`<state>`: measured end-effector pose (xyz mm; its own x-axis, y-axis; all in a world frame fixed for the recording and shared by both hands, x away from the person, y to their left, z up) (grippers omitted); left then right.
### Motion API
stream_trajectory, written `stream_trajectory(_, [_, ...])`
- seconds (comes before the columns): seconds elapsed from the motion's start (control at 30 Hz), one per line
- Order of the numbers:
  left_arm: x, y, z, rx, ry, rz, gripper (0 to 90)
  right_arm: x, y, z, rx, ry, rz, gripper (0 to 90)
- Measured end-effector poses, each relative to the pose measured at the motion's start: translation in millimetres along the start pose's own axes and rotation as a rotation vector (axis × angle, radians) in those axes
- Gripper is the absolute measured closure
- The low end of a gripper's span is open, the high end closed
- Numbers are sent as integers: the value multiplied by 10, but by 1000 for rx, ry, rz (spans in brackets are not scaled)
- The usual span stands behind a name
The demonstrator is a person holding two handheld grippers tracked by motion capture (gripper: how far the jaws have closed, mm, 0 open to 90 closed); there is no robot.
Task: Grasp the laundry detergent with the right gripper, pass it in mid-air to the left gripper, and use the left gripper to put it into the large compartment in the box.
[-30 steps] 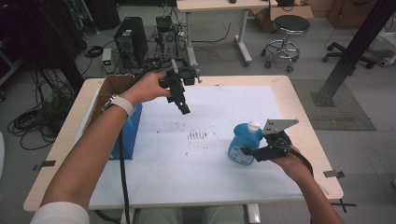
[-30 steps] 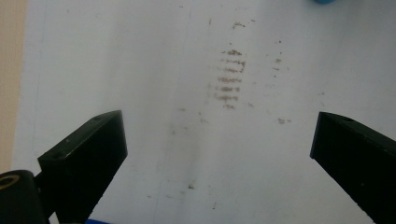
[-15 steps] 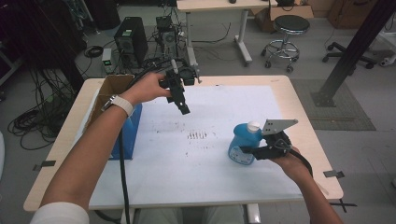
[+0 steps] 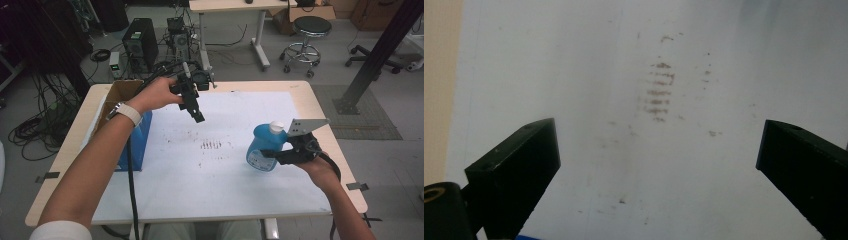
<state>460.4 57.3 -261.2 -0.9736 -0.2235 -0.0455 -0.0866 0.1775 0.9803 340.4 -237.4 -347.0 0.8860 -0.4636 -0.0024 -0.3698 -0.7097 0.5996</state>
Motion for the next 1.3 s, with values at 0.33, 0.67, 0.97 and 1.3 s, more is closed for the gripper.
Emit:
stream_trajectory(0.33, [327, 326, -15, 43, -21, 36, 42, -92, 177, -238, -3, 17, -33, 457])
stream_trajectory(0.67, [699, 741, 50, 40, -44, 23, 39, -243, 197, -509, 13, 86, -112, 457])
stream_trajectory(0.97, [933, 960, 119, 29, -55, 18, 37, -372, 95, -744, 14, 143, -175, 457])
stream_trajectory(1.3, [1151, 1098, 148, 29, -82, 35, 38, -499, -43, -931, 21, 199, -225, 456])
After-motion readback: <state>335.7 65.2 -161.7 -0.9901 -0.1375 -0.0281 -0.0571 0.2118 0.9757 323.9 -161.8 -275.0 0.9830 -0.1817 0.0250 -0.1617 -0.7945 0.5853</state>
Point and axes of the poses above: each handheld gripper's, and its own axes: y roughly backward along the jaws, z roughly out of its underside, x roughly to its right, the point moved 2 cm from there along -y, roughly forward along the jaws, and after that the axes turned 3 degrees about -x, right-handed, at the moved point
